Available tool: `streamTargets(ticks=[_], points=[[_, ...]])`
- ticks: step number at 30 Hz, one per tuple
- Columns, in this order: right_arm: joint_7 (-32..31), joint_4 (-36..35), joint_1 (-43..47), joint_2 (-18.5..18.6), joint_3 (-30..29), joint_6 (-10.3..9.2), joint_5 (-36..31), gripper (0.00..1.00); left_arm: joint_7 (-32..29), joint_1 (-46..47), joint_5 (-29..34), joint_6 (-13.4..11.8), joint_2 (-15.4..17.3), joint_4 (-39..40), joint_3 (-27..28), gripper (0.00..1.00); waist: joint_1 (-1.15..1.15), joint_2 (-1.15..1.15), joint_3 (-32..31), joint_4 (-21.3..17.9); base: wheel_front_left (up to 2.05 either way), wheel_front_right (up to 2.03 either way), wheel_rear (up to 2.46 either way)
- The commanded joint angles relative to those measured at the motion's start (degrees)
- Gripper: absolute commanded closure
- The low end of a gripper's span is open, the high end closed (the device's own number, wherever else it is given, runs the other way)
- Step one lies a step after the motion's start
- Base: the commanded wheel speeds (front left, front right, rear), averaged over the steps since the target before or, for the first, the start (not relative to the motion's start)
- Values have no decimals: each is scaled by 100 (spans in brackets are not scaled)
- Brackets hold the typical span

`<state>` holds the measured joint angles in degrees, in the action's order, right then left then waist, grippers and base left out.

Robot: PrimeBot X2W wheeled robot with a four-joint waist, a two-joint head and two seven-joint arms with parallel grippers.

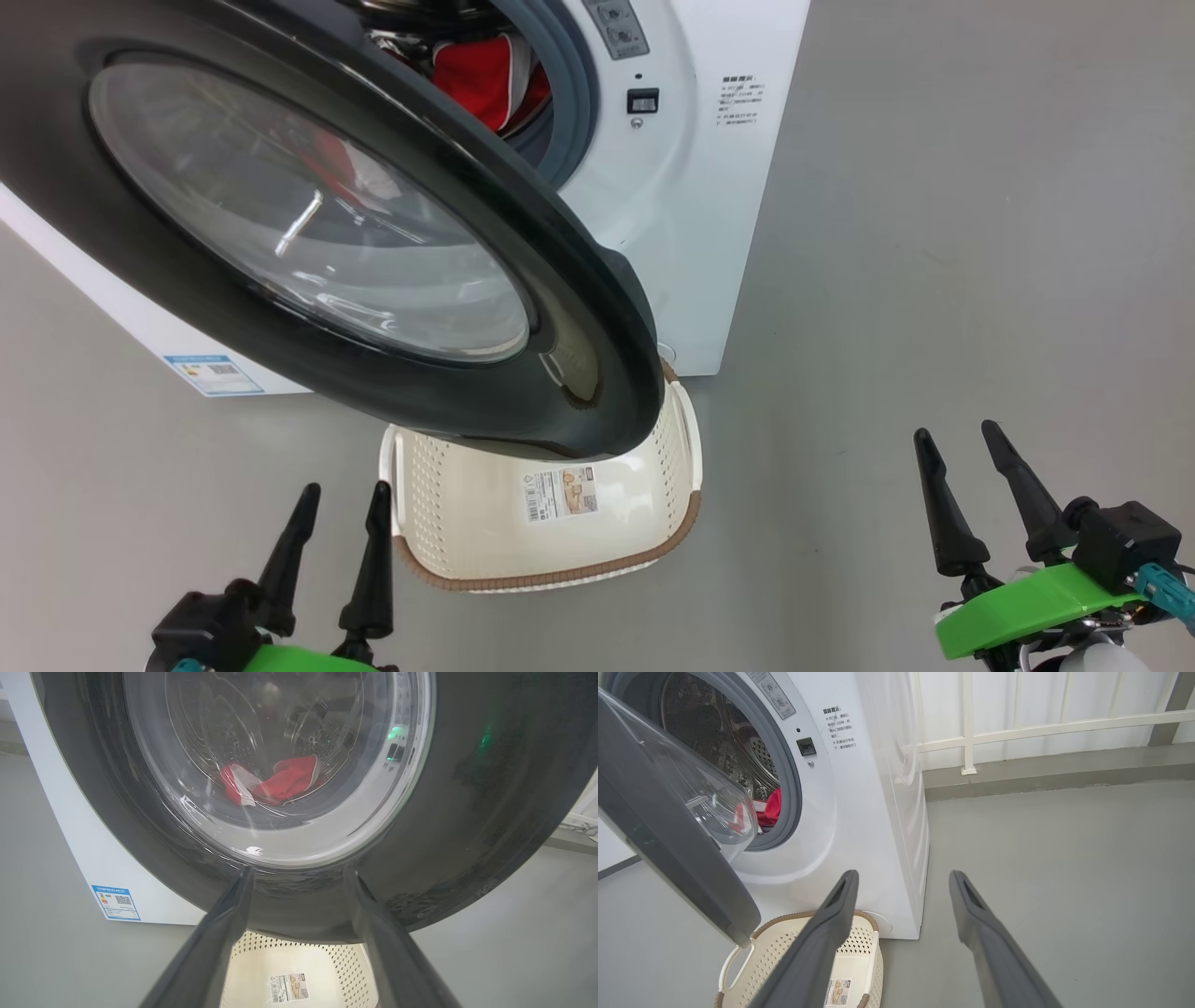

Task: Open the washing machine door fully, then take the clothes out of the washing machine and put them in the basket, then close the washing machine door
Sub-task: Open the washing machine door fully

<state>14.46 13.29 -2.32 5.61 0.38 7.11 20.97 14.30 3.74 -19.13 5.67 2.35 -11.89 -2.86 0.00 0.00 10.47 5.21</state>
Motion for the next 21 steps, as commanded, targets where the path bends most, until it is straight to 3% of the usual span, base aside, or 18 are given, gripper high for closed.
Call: streamTargets(ticks=[1, 10, 11, 12, 13, 21], points=[[53, -116, -9, 61, 88, 37, -67, 0, 70, 123, 26, 47, 53, 146, 202, 0, 0, 0, 3, 2, 0, 0, 0], [53, -192, -67, 59, 174, 37, 96, 0, 70, 145, 28, 51, 53, 144, 161, 0, 0, 0, 8, 48, 0, 0, 0], [53, -207, -88, 57, 199, 37, 168, 42, 70, 142, 23, 51, 53, 144, 155, 0, 0, 0, 6, 56, 0, 0, 0], [53, -228, -119, 60, 241, 37, 244, 78, 70, 134, 12, 45, 53, 146, 153, 0, 0, 0, 6, 64, 0, 0, 0], [53, -250, -160, 64, 309, 37, 343, 100, 70, 120, 0, 41, 53, 149, 152, 0, 0, 0, 5, 74, 0, 0, 0], [53, -588, -923, 212, 1152, 37, 1900, 100, 70, 44, -76, 7, 53, 159, -1, 0, 0, 0, 5, 240, 0, 0, 0]])
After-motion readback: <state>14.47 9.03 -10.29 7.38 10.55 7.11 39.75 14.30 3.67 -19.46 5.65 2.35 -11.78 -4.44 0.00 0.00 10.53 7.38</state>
